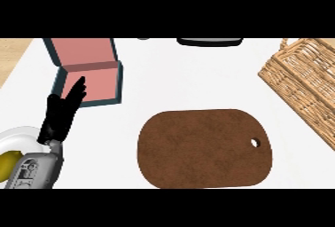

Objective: Pick the tomato from the cutting board and place it in the basket

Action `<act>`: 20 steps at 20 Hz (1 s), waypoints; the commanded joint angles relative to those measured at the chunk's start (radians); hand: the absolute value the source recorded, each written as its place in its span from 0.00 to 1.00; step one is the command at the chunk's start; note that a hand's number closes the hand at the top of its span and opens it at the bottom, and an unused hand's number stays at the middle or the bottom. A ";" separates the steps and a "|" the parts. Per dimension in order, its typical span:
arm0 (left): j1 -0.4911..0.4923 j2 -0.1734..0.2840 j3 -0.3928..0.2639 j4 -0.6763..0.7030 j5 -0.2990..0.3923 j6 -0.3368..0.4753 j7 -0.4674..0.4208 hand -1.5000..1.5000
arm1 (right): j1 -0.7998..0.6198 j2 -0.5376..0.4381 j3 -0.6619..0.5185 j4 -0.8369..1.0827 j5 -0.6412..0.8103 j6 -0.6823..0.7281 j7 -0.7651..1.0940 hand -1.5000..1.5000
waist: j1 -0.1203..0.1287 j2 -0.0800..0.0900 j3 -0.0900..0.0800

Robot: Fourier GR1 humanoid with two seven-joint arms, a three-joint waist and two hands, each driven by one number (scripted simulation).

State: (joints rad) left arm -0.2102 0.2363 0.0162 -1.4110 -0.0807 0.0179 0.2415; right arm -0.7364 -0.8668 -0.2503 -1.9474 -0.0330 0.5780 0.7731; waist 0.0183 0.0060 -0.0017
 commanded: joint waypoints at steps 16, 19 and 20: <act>-0.019 0.013 0.033 0.027 0.001 -0.033 -0.017 0.50 | 0.009 -0.135 0.048 0.831 0.473 -0.125 -0.938 1.00 | 0.005 0.001 0.002; -0.018 -0.048 0.000 0.051 -0.037 0.020 -0.029 0.50 | -0.012 -0.129 0.079 0.957 0.531 -0.154 -1.026 1.00 | 0.005 0.003 0.002; -0.038 -0.023 0.017 0.040 -0.029 0.007 -0.012 0.50 | 0.022 -0.116 0.073 0.994 0.548 -0.201 -1.079 1.00 | 0.003 0.003 0.003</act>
State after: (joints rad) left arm -0.2364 0.2194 0.0299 -1.3823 -0.0976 0.0127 0.2333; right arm -0.7224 -0.9896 -0.1882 -1.1064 0.4568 0.4442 -0.1497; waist 0.0221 0.0075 0.0004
